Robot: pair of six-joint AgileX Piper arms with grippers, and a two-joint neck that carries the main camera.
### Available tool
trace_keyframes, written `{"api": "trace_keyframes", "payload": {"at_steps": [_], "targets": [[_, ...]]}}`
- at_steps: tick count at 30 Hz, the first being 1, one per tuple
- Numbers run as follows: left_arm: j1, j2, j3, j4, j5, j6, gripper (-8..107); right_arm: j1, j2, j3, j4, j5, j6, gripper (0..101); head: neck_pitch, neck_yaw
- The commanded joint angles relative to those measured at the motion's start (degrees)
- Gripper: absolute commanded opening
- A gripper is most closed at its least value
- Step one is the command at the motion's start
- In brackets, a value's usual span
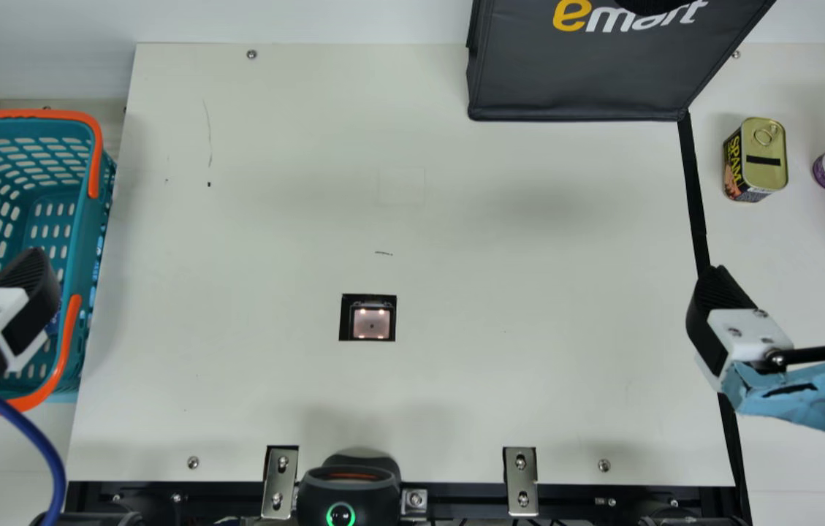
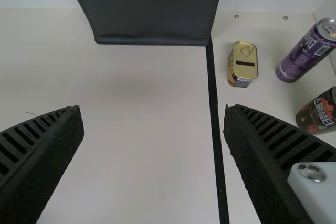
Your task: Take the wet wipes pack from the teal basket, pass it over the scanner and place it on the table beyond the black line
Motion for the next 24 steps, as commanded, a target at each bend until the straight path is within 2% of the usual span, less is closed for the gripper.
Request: {"api": "trace_keyframes", "payload": {"at_steps": [1, 15, 24], "targets": [[0.00, 0.00, 0.00, 0.00, 0.00, 0.00, 90, 0.00, 0.00, 0.00, 0.00, 0.00, 0.00, 95, -1.66, 1.43], [0.00, 0.00, 0.00, 0.00, 0.00, 0.00, 90, 0.00, 0.00, 0.00, 0.00, 0.00, 0.00, 95, -1.66, 20.09], [0.00, 0.00, 0.00, 0.00, 0.00, 0.00, 90, 0.00, 0.00, 0.00, 0.00, 0.00, 0.00, 95, -1.66, 20.09]]}}
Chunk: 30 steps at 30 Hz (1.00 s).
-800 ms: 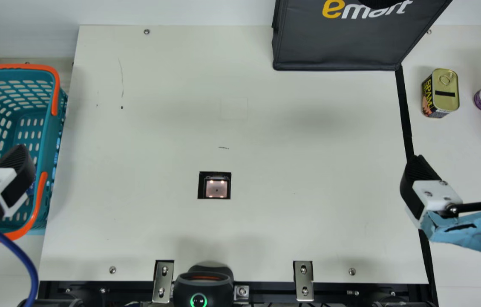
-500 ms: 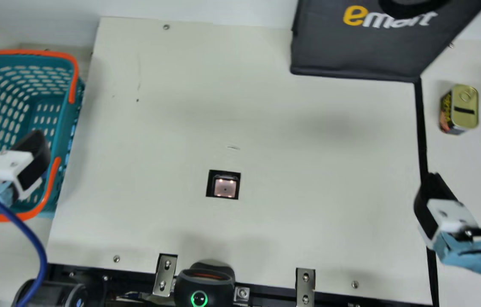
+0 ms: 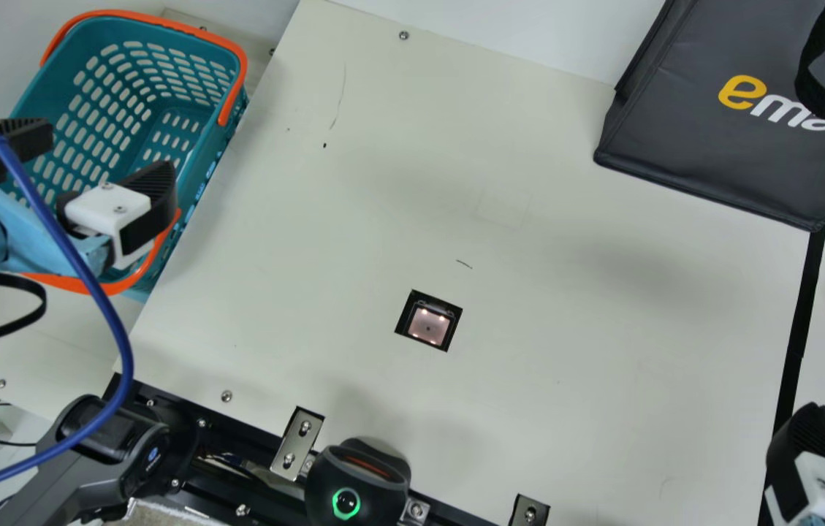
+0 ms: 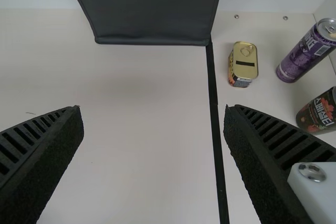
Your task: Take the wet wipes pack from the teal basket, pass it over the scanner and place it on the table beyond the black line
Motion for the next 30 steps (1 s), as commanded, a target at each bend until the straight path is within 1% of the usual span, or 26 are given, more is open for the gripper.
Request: {"api": "trace_keyframes", "payload": {"at_steps": [1, 21, 24, 30], "targets": [[0.00, 0.00, 0.00, 0.00, 0.00, 0.00, 90, 0.00, 0.00, 0.00, 0.00, 0.00, 0.00, 95, -1.66, 0.14], [0.09, 0.06, 0.00, 0.06, -0.06, -0.17, 90, 0.00, 0.00, 0.00, 0.00, 0.04, 0.00, 95, -1.66, 0.14], [1.15, 0.22, 0.05, 0.28, -0.05, -1.23, 90, 0.00, 0.00, 0.00, 0.00, 0.04, 0.00, 95, -1.66, 0.14], [5.76, 0.56, 0.34, 1.32, -0.06, -5.03, 90, 0.00, 0.00, 0.00, 0.00, 0.04, 0.00, 95, -1.66, 0.14]]}}
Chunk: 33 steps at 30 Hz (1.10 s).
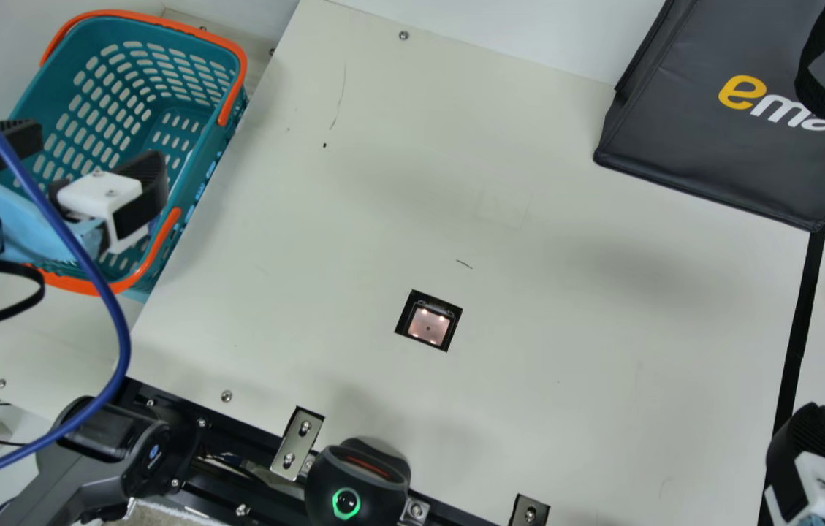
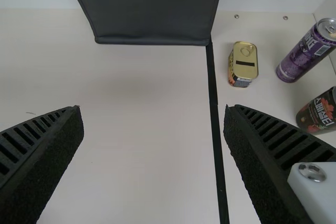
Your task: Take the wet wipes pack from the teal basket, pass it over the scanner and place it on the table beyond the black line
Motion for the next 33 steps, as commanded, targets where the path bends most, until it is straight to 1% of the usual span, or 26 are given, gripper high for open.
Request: {"api": "trace_keyframes", "payload": {"at_steps": [1, 10, 15, 22, 28, 33], "targets": [[2.21, 0.07, 0.21, 0.53, -0.10, -1.61, 90, 0.00, 0.00, 0.00, 0.00, 0.00, 0.00, 95, -1.66, 0.23], [11.35, 1.07, 1.00, 2.03, -1.14, -6.35, 90, 0.00, 0.00, 0.00, 0.00, 0.00, 0.00, 95, -1.66, 0.23], [16.39, 2.72, 1.23, 0.92, -1.88, -4.55, 90, 0.00, 0.00, 0.00, 0.00, 0.00, 0.00, 95, -1.66, 0.23], [24.24, 7.31, 0.82, -3.72, -3.01, 5.19, 90, 0.00, 0.00, 0.00, 0.00, 0.00, 0.00, 95, -1.66, 0.23], [32.33, 13.53, -0.27, -9.37, -4.20, 16.35, 90, 0.00, 0.00, 0.00, 0.00, 0.00, 0.00, 95, -1.66, 0.23], [37.77, 19.26, -1.43, -12.99, -5.06, 25.35, 90, 0.00, 0.00, 0.00, 0.00, 0.00, 0.00, 95, -1.66, 0.23]]}}
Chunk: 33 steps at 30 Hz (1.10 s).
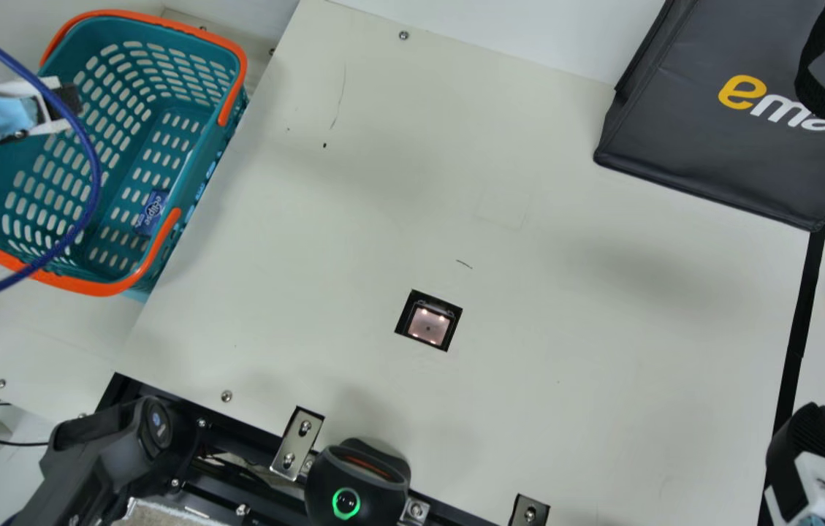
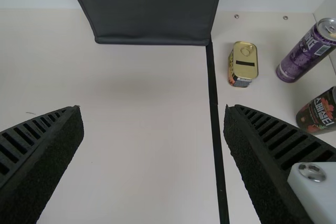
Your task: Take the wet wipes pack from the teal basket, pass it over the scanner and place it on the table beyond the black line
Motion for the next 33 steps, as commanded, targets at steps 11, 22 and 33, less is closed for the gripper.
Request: {"api": "trace_keyframes", "payload": {"at_steps": [11, 22, 33], "targets": [[6.90, 13.49, -3.20, -4.89, -1.03, 18.37, 90, 0.00, 0.00, 0.00, 0.00, 0.00, 0.00, 95, -1.66, 0.14], [5.67, 23.01, -5.38, -5.49, -1.37, 25.08, 90, 0.00, 0.00, 0.00, 0.00, 0.03, 0.00, 95, -1.66, 0.14], [2.74, 31.72, -5.66, -3.07, -4.24, 26.55, 90, 0.00, 0.00, 0.00, 0.00, 0.03, 0.00, 95, -1.66, 0.14]]}}
